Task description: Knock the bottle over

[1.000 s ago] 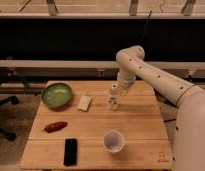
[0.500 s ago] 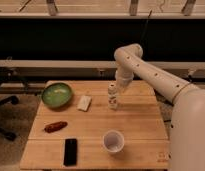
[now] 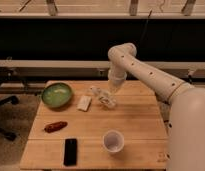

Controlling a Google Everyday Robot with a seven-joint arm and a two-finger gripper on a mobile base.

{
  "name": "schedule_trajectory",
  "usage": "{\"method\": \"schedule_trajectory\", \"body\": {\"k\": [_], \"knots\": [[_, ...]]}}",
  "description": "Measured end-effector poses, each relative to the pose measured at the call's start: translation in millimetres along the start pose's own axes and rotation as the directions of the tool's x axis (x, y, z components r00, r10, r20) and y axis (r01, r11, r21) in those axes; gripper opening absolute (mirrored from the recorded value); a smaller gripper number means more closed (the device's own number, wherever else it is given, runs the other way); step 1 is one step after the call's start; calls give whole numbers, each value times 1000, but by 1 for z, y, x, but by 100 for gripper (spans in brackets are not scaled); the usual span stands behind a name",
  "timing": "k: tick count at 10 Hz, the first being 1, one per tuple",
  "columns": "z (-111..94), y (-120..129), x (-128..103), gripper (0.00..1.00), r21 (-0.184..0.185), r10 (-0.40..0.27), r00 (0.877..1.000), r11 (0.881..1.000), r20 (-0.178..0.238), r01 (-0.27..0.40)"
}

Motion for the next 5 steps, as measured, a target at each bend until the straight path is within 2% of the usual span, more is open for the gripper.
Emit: {"method": "schedule_trajectory", "body": {"k": [2,3,5], "knots": [[1,-3,-11,0,7,-22,1000,1000,19,22],[1,-1,-14,0,14,-26,999,1000,45,26],[0,2,-11,0,12,-16,999,1000,41,15]]}}
